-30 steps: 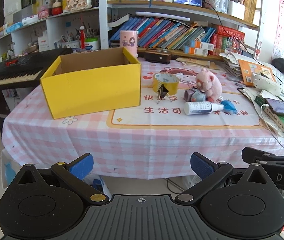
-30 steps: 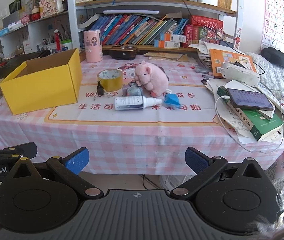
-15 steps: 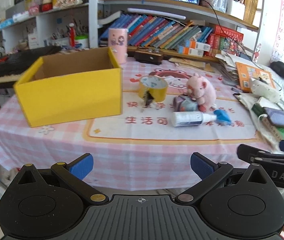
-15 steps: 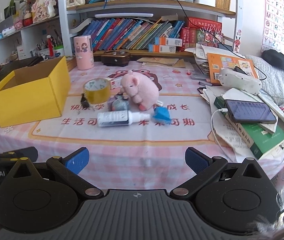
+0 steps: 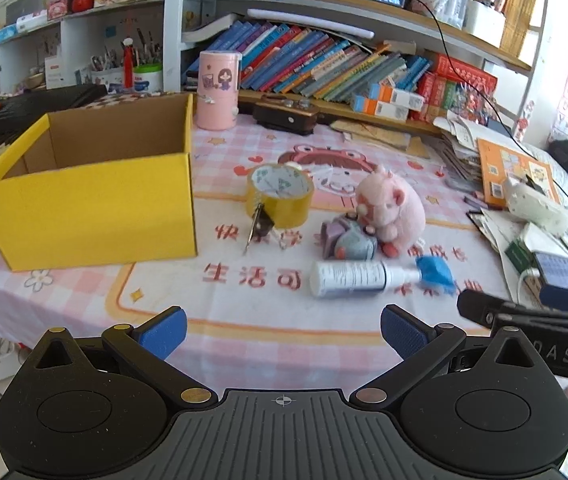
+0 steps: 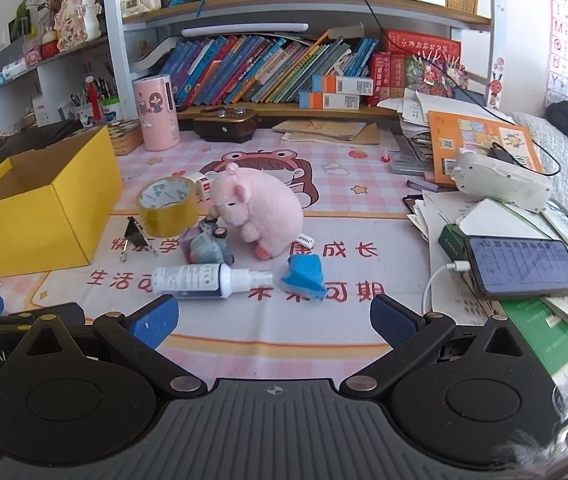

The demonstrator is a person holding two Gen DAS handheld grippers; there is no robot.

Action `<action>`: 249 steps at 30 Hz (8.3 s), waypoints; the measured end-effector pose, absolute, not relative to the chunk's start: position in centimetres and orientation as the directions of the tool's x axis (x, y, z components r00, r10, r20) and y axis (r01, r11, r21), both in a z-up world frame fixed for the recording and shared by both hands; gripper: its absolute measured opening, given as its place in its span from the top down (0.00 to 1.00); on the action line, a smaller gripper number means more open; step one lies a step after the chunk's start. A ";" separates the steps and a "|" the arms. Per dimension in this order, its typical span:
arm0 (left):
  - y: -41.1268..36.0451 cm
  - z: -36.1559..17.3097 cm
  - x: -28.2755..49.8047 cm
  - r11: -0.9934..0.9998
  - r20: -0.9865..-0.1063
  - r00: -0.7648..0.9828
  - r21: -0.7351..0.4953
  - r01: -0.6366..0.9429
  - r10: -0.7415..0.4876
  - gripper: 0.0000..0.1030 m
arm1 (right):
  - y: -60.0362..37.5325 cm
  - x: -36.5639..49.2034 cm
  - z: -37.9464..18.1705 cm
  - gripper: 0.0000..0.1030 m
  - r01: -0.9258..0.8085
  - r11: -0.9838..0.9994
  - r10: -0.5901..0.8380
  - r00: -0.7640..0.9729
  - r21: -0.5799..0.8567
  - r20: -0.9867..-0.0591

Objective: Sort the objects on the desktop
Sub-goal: 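Grasp the blue plastic clip with the right gripper while the left gripper approaches the spray bottle, then grasp the white spray bottle with the left gripper while the right gripper holds the blue clip, then carry the spray bottle and blue clip in both grippers toward the yellow box, then lower both held items into the yellow box and open both grippers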

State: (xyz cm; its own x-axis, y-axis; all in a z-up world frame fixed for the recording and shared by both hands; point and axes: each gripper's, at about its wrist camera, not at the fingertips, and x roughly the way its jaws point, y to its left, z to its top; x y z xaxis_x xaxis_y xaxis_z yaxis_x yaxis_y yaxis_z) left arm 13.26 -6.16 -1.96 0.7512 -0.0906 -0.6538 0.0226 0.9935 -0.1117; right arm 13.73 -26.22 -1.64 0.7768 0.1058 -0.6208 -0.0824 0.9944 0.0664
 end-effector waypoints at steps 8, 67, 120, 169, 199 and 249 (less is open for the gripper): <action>-8.0 -2.2 15.5 0.997 -0.590 0.806 -0.076 0.004 -0.048 0.00 | -27.6 16.7 -3.3 0.00 -0.124 0.990 0.137 0.747 0.066 -0.650; -14.5 -8.2 22.9 0.941 -0.798 0.568 0.004 0.338 -0.200 0.69 | -31.8 23.1 -6.3 0.72 -0.157 0.972 0.234 0.626 0.174 -0.744; 6.7 0.5 2.6 0.909 -0.596 0.706 -0.379 0.172 -0.382 0.70 | -13.3 5.4 -0.2 0.73 -0.297 0.932 0.356 0.643 0.208 -0.678; 17.3 -0.2 -1.4 0.904 -0.576 0.746 -0.421 0.080 -0.334 0.70 | -2.5 3.3 0.3 0.72 -0.370 0.912 0.383 0.620 0.175 -0.685; 16.9 -0.1 4.0 0.913 -0.591 0.744 -0.404 0.060 -0.311 0.70 | -2.4 9.5 0.0 0.73 -0.412 0.888 0.430 0.591 0.203 -0.682; 17.2 -3.2 34.2 0.995 -0.824 0.566 -0.076 -0.057 -0.031 0.70 | 7.8 38.5 -3.5 0.74 -0.904 0.360 0.348 0.360 -0.231 -0.866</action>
State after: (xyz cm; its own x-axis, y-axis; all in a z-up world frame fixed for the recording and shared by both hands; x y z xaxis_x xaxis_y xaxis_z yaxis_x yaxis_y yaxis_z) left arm 34.19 17.24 -3.21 0.5664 -0.0308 -0.8236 -0.0569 0.9955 -0.0763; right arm 38.55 7.76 -3.52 0.3597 0.3477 -0.8658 -0.9039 0.3600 -0.2309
